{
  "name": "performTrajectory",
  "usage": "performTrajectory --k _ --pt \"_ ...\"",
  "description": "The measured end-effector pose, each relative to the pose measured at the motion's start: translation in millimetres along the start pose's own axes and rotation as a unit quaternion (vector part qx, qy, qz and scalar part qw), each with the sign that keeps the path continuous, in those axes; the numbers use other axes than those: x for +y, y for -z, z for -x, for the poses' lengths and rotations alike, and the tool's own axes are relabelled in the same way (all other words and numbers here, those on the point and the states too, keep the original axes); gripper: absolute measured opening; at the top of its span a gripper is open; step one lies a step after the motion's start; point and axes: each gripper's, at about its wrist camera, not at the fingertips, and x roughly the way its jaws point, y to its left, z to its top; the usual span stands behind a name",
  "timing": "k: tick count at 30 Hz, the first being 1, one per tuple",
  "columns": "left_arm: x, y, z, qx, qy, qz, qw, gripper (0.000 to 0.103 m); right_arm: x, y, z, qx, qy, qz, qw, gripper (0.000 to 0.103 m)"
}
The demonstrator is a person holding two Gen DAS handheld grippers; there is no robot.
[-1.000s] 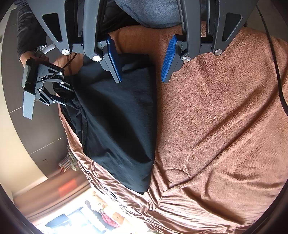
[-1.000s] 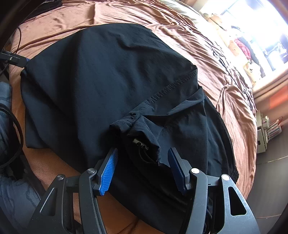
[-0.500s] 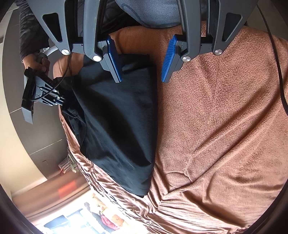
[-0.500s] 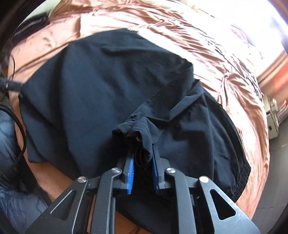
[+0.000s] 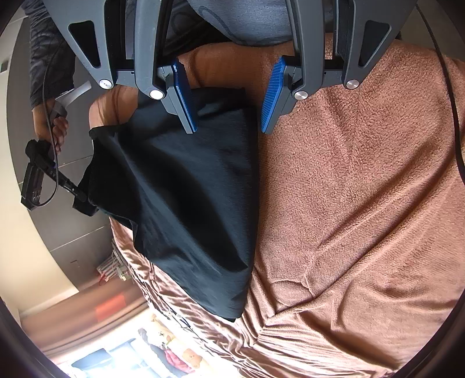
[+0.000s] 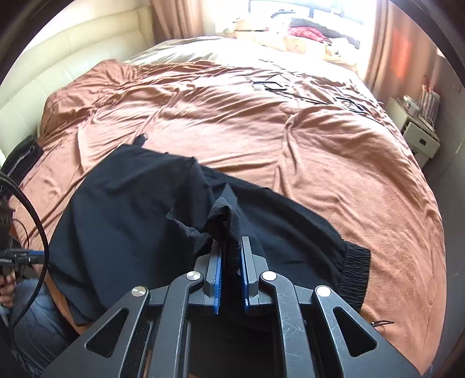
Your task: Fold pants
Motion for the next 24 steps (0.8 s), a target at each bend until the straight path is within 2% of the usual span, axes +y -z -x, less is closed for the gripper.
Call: performTrajectory --k 3,8,17,20,24 --pt "1 0 0 0.001 0.003 0.000 1.0000 0.048 -18 -5 6 -0.010 0.009 -0.030 0.999 0.007" --pt "1 -1 -1 0.005 0.007 0.000 1.0000 0.048 -30 -11 6 -0.005 0.041 -0.041 0.998 0.007" --pt "2 -1 -5 0.011 0.016 0.001 0.9998 0.048 -57 -32 -35 0.017 0.075 -0.083 0.994 0.007" --pt "4 -2 -6 0.014 0.019 0.002 0.9997 0.048 -70 -31 -55 0.040 0.086 -0.110 0.989 0.007" --pt "4 -4 -8 0.017 0.020 0.000 0.9996 0.048 -78 -31 -71 0.067 0.127 -0.128 0.981 0.022"
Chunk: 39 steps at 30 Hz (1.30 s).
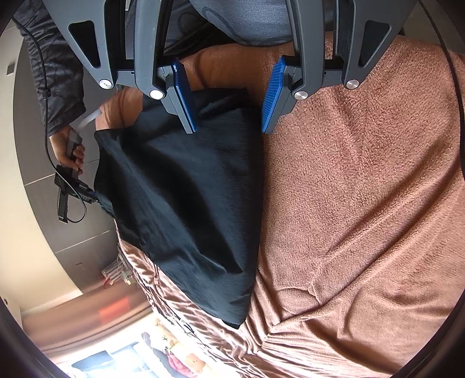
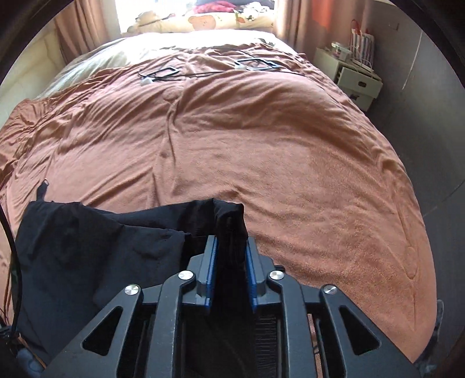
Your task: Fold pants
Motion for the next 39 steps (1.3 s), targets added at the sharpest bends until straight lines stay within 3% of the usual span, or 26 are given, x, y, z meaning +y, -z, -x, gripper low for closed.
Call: performTrajectory --k 3,5,9,19,22,24,31,34,37,39 --pt "1 0 1 0.000 0.001 0.000 1.0000 0.048 -6 0 9 -0.011 -0.012 -0.024 1.000 0.037" --pt "1 0 1 0.000 0.001 0.000 1.0000 0.048 -8 2 19 -0.025 -0.034 -0.036 0.998 0.041" --pt "1 0 1 -0.001 0.000 0.000 1.0000 0.048 -5 6 22 -0.016 -0.092 -0.040 0.995 0.041" --pt "1 0 3 0.001 -0.002 0.000 1.0000 0.048 10 6 -15 0.036 -0.127 -0.019 0.991 0.041" --pt "0 0 2 0.002 -0.002 0.000 1.0000 0.048 13 -1 -29 0.055 -0.116 -0.004 0.992 0.037" --pt "0 0 2 0.002 -0.003 0.000 1.0000 0.048 20 -3 -27 0.048 -0.111 0.012 0.993 0.003" --pt "0 0 2 0.003 -0.005 -0.003 1.0000 0.048 22 -11 28 -0.063 -0.063 0.041 0.995 0.002" --pt "0 0 2 0.002 -0.005 -0.002 1.0000 0.048 18 -12 42 -0.098 -0.020 0.047 0.994 0.002" --pt "0 1 2 0.001 -0.006 -0.001 1.0000 0.048 10 -12 32 -0.061 -0.004 0.032 0.998 0.010" --pt "0 2 2 0.001 -0.006 0.000 1.0000 0.048 4 -10 21 -0.027 -0.002 0.025 0.999 0.026"
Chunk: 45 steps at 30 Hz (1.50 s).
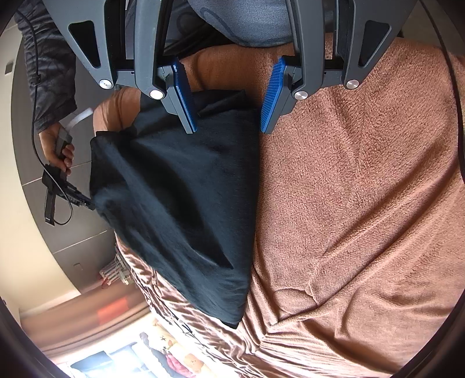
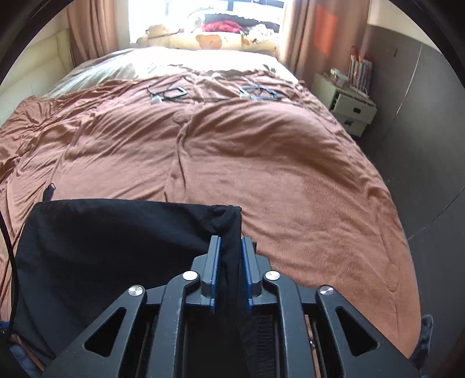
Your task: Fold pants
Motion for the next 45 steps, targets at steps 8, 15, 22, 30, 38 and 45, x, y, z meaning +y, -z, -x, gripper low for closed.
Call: performTrajectory --k 8,15,22,30,38,45 --pt "0 0 0 0.001 -0.003 -0.002 1.0000 0.048 -15 22 5 0.025 -0.016 -0.036 0.999 0.031" --pt "-1 3 1 0.000 -0.006 0.000 1.0000 0.048 -31 66 32 0.043 -0.050 -0.071 0.995 0.031" --pt "0 5 4 -0.004 -0.011 0.002 0.9999 0.048 -37 97 44 0.062 -0.055 -0.088 0.993 0.031" --pt "1 5 8 -0.009 -0.017 0.004 0.9998 0.048 -26 112 59 0.060 -0.038 -0.070 0.995 0.004" --pt "-4 5 6 -0.009 -0.023 0.001 0.9997 0.048 -21 123 89 0.042 -0.031 -0.061 0.997 0.000" --pt "-5 5 5 -0.009 -0.024 0.002 0.9997 0.048 -32 137 86 0.048 -0.038 -0.078 0.995 0.000"
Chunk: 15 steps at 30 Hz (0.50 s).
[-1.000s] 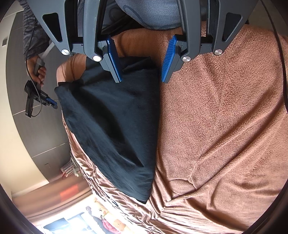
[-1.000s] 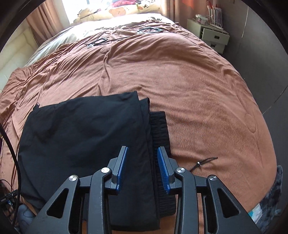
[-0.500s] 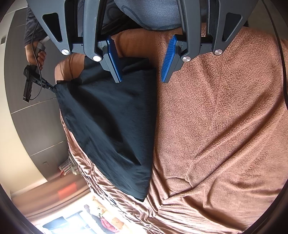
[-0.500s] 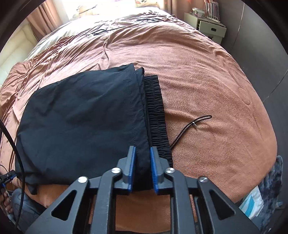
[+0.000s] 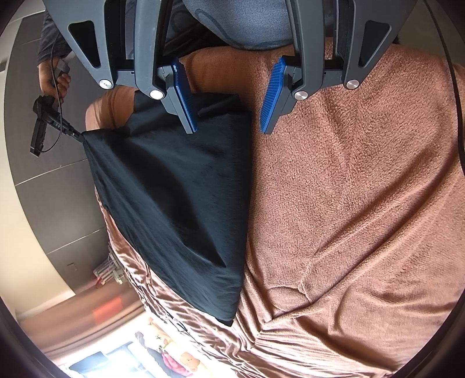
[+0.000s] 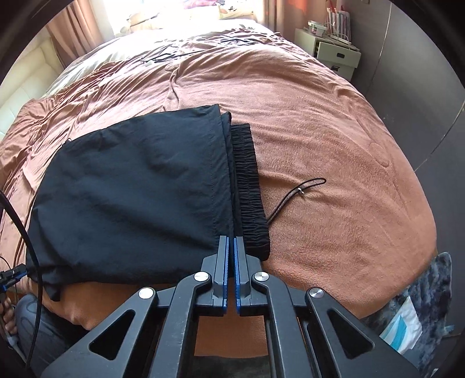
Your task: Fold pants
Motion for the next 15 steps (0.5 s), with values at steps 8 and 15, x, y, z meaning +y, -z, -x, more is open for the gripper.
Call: performTrajectory --k 8,15 --pt "0 -1 0 0.001 -0.004 -0.002 1.0000 0.048 -42 21 -2 -0.023 -0.095 -0.117 0.988 0.033" --pt "0 -1 0 0.001 -0.005 -0.003 1.0000 0.048 -73 50 -18 -0.041 -0.181 -0.213 0.959 0.062"
